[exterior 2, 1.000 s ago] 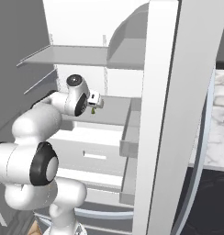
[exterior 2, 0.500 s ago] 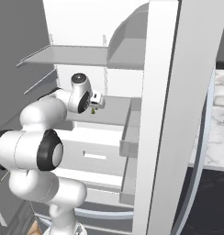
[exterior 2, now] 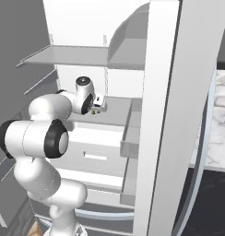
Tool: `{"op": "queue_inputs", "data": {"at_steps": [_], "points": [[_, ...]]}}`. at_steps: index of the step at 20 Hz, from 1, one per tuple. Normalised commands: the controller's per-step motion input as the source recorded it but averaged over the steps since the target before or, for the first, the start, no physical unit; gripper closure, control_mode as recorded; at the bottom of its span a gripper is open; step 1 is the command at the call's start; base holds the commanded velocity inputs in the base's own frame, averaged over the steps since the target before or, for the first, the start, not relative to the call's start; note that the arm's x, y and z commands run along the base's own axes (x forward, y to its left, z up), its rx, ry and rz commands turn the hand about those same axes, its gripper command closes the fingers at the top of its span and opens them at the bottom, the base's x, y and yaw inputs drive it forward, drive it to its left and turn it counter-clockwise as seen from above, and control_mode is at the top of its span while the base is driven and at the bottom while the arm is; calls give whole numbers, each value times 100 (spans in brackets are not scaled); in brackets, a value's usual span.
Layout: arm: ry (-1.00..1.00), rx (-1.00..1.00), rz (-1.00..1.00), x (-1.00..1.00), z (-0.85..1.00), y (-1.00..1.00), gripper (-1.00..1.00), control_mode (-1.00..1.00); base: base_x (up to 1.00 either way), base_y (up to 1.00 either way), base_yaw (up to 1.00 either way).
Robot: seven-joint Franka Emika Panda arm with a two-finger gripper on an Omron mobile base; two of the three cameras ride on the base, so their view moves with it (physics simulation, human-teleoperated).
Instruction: Take the lemon wedge from the fridge and place it on the plate with fish on the dining counter.
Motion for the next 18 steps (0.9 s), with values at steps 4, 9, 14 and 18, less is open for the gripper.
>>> {"op": "queue_inputs", "data": {"at_steps": [4,9,14,18], "points": [[0,0,0,47,-13,0,-100,-100,0,0,0],[0,0,0,52,-21,0,-100,-100,0,0,0],[0,0,0,44,-20,0,-100,-100,0,0,0],[1,0,0,13,-5,0,-100,-100,0,0,0]]}}
